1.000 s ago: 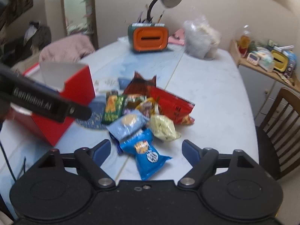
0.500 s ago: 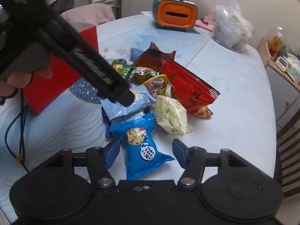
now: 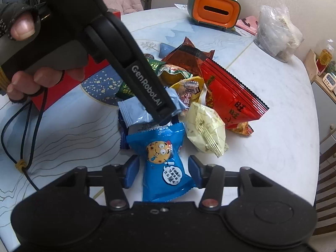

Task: Organize snacks
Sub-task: 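Grasp the light-blue wafer packet with the left tool while the right tool grasps the blue cookie packet, then carry both packets over the white box with both tools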

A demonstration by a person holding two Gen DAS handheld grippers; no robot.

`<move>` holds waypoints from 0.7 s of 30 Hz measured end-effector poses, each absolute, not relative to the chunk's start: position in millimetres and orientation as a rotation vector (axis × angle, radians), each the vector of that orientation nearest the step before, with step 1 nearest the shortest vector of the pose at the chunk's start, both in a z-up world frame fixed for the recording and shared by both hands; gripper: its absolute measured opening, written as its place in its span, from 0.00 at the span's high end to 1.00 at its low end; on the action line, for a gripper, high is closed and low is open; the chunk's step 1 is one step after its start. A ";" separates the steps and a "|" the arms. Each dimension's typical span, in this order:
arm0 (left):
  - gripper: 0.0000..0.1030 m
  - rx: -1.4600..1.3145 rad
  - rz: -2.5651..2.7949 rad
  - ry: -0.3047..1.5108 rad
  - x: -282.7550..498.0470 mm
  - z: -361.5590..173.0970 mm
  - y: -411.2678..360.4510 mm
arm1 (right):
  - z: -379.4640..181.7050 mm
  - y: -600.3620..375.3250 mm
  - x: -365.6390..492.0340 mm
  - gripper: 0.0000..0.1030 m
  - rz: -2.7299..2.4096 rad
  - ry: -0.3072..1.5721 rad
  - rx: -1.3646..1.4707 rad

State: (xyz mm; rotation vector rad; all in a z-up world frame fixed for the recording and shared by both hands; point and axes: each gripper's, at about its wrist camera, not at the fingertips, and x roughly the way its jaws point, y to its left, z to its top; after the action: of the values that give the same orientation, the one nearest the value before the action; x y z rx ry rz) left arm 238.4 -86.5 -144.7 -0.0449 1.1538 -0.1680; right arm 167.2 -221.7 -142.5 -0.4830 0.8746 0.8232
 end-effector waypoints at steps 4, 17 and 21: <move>0.35 -0.047 -0.160 1.149 238.3 -143.1 -85.8 | -144.7 -220.0 164.9 0.61 0.825 0.874 -0.497; 0.42 -0.067 -0.163 1.149 240.9 -145.5 -76.1 | -142.8 -223.5 157.4 0.65 0.829 0.886 -0.468; 0.42 -0.058 -0.201 1.161 246.7 -148.2 -80.8 | -143.5 -225.2 155.0 0.65 0.822 0.889 -0.454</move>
State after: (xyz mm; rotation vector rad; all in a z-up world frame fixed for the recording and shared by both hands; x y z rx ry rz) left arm 246.7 -80.8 -148.2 -0.0575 1.1610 -0.2012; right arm 155.0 -225.2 -143.5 -0.4538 0.8887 0.8216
